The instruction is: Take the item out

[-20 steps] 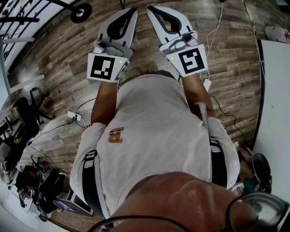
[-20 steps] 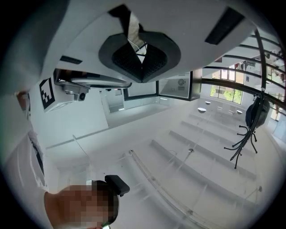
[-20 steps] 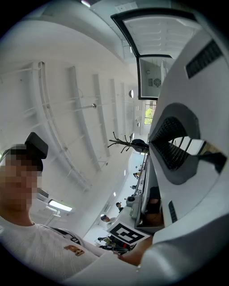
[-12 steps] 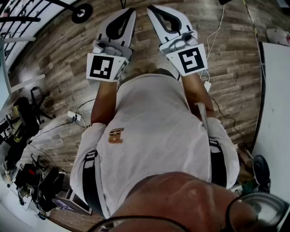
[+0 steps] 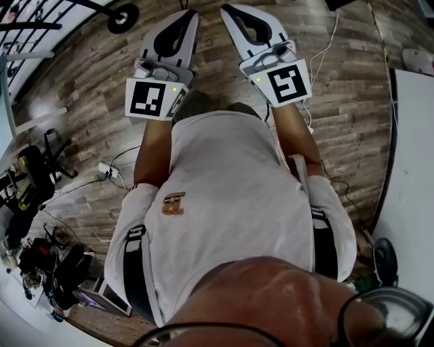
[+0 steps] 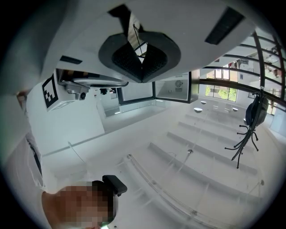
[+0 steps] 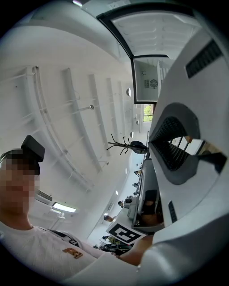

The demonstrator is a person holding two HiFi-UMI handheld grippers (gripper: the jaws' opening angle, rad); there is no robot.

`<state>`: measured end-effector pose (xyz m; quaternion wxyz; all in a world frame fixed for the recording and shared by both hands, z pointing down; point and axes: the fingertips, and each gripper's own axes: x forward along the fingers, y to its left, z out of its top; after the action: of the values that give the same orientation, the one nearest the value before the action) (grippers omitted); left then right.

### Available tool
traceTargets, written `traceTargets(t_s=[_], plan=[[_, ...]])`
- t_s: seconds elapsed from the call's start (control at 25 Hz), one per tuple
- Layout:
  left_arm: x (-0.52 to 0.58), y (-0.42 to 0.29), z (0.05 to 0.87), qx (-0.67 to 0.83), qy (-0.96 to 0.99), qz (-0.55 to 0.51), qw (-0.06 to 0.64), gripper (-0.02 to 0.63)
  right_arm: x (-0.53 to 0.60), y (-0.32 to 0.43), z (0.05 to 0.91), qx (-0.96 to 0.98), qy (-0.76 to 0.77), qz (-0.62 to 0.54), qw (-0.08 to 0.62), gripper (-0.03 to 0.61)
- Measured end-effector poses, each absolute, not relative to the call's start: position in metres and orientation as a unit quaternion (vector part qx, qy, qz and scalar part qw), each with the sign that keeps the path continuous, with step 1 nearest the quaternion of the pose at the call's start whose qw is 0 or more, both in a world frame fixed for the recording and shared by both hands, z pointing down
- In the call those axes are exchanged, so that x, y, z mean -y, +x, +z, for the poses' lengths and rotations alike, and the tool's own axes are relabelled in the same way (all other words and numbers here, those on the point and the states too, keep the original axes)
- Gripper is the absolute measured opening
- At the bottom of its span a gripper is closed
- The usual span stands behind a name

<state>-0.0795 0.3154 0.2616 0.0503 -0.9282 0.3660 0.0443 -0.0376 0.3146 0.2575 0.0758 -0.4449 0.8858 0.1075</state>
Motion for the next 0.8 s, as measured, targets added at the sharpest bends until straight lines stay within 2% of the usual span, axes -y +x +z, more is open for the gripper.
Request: traceTargets(t_s=[0.4, 0.8], plan=[[-0.244, -0.068, 0.271, -0.363, -0.929, 0.048, 0.05, 0.018, -0.247, -0.015, 0.263, -0.876, -0.46, 0.129, 0.07, 0.033], [-0.122, -0.063, 0.274, -0.346, -0.935, 0.061, 0.048, 0.018, -0.127, -0.008, 0.261, -0.863, -0.476, 0.167, 0.026, 0.034]])
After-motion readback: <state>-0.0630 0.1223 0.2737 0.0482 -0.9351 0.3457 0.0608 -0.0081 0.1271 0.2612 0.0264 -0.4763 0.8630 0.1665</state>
